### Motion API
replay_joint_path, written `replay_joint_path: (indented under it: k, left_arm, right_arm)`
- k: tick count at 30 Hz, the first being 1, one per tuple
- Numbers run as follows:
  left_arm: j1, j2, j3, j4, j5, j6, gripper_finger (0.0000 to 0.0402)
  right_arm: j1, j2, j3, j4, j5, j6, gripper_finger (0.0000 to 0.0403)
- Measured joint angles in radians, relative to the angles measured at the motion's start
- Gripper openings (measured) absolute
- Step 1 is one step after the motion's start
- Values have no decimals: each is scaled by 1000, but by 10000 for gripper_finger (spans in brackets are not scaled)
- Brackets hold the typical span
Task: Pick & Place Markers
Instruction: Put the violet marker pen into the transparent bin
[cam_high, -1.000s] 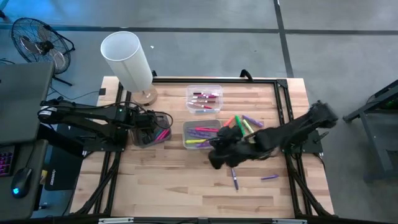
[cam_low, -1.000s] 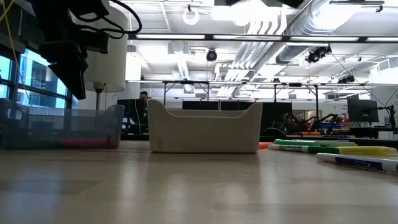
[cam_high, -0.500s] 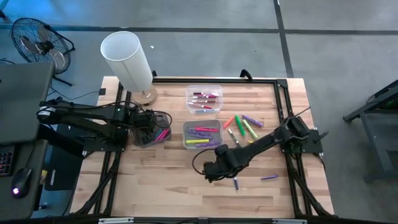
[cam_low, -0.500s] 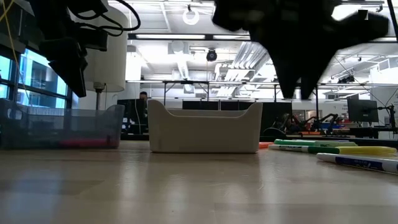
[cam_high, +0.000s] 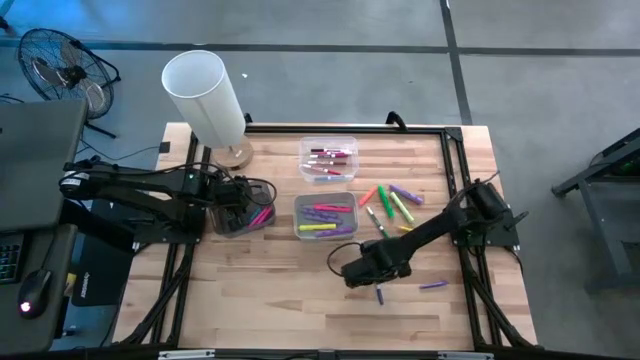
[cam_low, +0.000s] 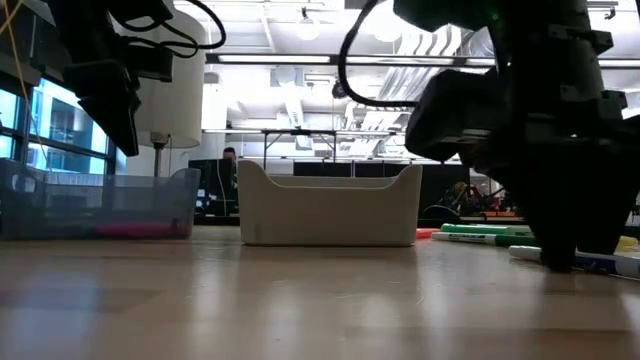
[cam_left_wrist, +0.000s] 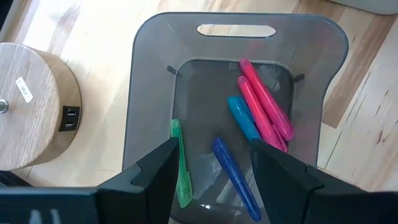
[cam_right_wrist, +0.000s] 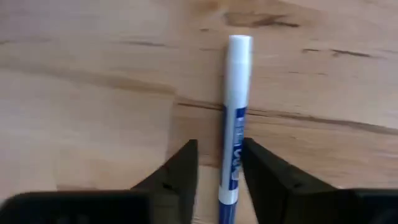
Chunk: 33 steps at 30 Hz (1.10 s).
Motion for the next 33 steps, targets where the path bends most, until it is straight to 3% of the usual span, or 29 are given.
replay_joint_path:
  k: [4, 9, 14, 19, 22, 26, 30, 33]
  left_arm:
    - [0, 0, 0, 4, 0, 0, 194]
    - [0, 1, 0, 28, 0, 5, 194]
    - [0, 1, 11, 60, -2, 26, 194]
    - [1, 2, 75, 89, -30, 27, 194]
    - [1, 2, 123, 129, -72, 27, 194]
    - [1, 2, 198, 168, -154, 27, 194]
    - [1, 2, 262, 187, -234, 23, 194]
    - [1, 10, 286, 210, -275, -11, 194]
  right_arm:
    - [-1, -1, -8, -37, -5, -41, 23]
    - [-4, -85, -1, -100, 58, -115, 32]
    - [-33, -321, 55, -277, 223, -184, 15]
    - [-117, -529, 151, -479, 461, -403, 18]
    - [-228, -601, 226, -563, 616, -647, 15]
    - [-448, -616, 341, -407, 731, -1141, 15]
    - [-669, -557, 421, -55, 594, -1687, 15]
    - [-790, -460, 455, 111, 432, -1930, 15]
